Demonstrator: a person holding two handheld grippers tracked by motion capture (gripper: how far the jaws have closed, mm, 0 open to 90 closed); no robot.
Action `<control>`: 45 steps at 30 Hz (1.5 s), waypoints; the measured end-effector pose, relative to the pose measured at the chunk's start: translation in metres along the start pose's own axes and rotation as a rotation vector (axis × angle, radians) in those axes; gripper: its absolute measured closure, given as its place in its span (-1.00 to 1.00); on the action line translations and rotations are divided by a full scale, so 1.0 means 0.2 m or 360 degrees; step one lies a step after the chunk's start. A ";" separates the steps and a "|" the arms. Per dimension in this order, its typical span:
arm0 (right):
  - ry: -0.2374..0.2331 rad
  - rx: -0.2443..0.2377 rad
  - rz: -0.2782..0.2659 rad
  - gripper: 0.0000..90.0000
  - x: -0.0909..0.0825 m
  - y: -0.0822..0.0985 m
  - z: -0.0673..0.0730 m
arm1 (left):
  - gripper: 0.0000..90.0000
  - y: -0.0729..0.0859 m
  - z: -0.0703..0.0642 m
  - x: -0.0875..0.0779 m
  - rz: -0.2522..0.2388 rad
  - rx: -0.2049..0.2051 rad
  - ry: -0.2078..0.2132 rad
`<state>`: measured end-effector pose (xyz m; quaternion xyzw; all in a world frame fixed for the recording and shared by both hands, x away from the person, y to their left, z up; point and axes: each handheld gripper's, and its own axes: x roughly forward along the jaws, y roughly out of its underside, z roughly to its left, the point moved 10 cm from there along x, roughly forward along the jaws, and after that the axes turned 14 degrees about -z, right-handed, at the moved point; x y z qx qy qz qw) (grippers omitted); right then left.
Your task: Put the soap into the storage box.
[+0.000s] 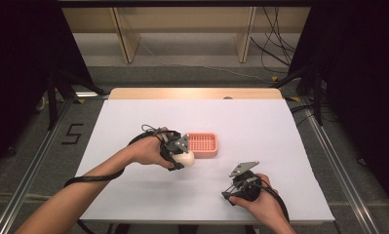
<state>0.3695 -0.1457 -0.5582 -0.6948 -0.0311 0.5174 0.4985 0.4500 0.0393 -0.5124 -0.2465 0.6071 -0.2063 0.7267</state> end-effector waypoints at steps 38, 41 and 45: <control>0.0021 0.0018 -0.0004 -0.21 -0.01 0.00 0.00 | 0.09 -0.06 0.10 0.03 -0.0072 0.0035 -0.0038; 0.0001 0.0015 -0.0004 -0.21 -0.01 0.00 0.00 | 0.09 -0.07 0.11 0.04 -0.0074 0.0029 -0.0044; 0.0002 0.0007 -0.0011 -0.21 -0.01 0.00 0.00 | 0.09 -0.08 0.12 0.04 -0.0078 0.0035 -0.0043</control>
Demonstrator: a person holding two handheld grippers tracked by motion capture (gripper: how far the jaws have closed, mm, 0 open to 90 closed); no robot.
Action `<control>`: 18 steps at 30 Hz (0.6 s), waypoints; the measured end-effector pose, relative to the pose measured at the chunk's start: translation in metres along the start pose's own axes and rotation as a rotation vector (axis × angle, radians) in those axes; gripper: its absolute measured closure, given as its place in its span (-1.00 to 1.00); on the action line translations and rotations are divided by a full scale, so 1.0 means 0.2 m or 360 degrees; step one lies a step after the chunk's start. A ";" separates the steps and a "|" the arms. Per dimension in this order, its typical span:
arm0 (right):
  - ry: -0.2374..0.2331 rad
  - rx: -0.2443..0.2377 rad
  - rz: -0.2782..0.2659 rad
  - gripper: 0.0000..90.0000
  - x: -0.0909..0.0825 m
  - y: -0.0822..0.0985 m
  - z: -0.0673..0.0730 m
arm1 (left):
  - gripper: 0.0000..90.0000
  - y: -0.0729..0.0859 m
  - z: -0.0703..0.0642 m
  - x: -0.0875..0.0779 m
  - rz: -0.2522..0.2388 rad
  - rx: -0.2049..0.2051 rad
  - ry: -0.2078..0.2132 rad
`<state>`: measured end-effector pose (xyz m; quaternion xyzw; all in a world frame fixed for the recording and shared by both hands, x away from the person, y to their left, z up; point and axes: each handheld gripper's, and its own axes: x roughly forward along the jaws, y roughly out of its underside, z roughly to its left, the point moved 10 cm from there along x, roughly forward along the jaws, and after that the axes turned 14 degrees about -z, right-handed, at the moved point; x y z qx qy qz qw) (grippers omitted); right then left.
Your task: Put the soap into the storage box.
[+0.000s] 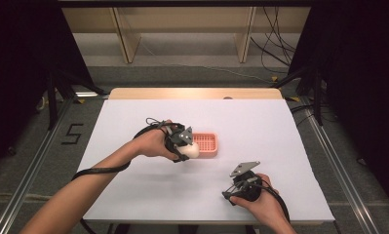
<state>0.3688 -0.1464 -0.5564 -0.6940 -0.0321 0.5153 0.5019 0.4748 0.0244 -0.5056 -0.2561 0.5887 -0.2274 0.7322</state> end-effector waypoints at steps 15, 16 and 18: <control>0.0015 0.0036 0.0008 -0.21 0.00 0.00 0.01 | 0.09 -0.01 0.04 0.01 -0.0012 0.0012 -0.0018; 0.0014 0.0037 0.0019 -0.21 0.00 0.01 0.01 | 0.09 -0.02 0.04 0.01 -0.0016 0.0008 -0.0019; 0.0013 0.0048 0.0025 -0.21 -0.01 0.01 0.01 | 0.09 -0.02 0.04 0.01 -0.0016 0.0010 -0.0020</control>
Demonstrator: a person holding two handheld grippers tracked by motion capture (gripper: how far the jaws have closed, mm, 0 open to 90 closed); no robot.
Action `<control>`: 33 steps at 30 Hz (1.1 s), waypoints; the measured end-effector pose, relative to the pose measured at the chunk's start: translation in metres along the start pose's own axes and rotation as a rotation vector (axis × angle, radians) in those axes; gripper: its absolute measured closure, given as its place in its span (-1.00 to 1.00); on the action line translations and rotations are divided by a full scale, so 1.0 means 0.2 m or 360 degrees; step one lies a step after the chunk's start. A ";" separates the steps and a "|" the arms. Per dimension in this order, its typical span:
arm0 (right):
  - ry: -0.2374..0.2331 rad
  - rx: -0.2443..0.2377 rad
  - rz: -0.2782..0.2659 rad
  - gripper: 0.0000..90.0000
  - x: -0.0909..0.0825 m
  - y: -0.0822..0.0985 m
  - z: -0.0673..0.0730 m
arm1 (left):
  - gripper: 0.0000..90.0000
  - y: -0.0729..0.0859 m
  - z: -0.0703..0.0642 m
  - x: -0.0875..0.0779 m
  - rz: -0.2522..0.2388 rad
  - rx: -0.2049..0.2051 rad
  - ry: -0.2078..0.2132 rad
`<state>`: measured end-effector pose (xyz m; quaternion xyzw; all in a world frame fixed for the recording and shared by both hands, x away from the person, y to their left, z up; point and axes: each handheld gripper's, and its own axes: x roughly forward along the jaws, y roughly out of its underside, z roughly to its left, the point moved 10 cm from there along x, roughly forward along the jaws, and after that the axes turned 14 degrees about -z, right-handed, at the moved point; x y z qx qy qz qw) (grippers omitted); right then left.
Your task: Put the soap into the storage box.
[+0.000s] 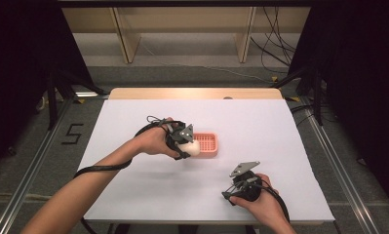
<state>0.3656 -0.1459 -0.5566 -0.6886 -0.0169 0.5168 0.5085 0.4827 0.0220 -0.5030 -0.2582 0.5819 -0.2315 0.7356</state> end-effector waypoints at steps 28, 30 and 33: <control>-0.0005 0.0006 -0.0010 -0.21 0.00 0.00 0.00 | 0.09 -0.05 0.04 0.04 -0.0063 0.0028 -0.0008; -0.0004 0.0003 -0.0022 -0.21 0.01 0.00 0.00 | 0.09 -0.06 0.05 0.04 -0.0067 0.0027 -0.0007; -0.0008 -0.0035 -0.0017 -0.21 0.01 0.00 -0.01 | 0.09 -0.06 0.05 0.05 -0.0075 0.0030 -0.0005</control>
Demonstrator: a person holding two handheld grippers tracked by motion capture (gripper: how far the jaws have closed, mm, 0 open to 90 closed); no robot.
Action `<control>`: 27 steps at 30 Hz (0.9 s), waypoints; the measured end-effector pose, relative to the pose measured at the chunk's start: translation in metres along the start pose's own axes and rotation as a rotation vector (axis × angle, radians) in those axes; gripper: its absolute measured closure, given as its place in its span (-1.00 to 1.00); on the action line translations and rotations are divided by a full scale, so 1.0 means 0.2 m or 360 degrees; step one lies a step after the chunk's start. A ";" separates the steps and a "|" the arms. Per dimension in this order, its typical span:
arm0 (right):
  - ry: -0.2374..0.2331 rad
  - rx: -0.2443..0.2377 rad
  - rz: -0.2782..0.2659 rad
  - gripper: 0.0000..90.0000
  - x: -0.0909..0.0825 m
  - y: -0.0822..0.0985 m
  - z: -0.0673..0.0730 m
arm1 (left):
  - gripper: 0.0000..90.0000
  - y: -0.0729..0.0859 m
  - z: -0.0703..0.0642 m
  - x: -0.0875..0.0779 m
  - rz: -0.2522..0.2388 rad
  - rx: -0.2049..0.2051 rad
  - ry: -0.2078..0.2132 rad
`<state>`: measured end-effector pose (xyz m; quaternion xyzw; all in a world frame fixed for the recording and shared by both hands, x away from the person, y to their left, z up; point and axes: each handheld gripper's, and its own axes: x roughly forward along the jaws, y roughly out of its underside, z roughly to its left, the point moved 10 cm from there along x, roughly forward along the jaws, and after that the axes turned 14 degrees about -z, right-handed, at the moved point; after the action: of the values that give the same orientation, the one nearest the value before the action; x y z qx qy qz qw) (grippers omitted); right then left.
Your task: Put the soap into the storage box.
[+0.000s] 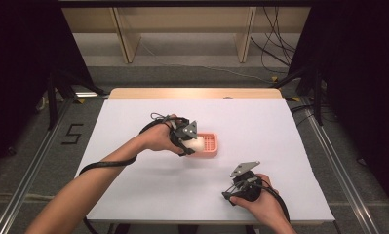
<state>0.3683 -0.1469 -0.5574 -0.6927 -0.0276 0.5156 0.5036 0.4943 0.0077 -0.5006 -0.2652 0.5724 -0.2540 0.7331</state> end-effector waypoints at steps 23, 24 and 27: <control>0.0007 0.0015 0.0010 -0.21 0.00 0.00 0.01 | 0.09 -0.05 0.03 0.06 -0.0021 0.0027 -0.0001; 0.0007 0.0015 0.0010 -0.21 0.00 0.00 0.01 | 0.09 -0.05 0.03 0.06 -0.0021 0.0027 -0.0001; -0.0004 0.0003 0.0000 -0.21 0.00 0.00 0.01 | 0.09 -0.05 0.03 0.07 -0.0018 0.0031 0.0000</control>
<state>0.3672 -0.1464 -0.5570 -0.6916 -0.0278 0.5165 0.5041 0.5026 -0.0079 -0.5027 -0.2615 0.5682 -0.2637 0.7343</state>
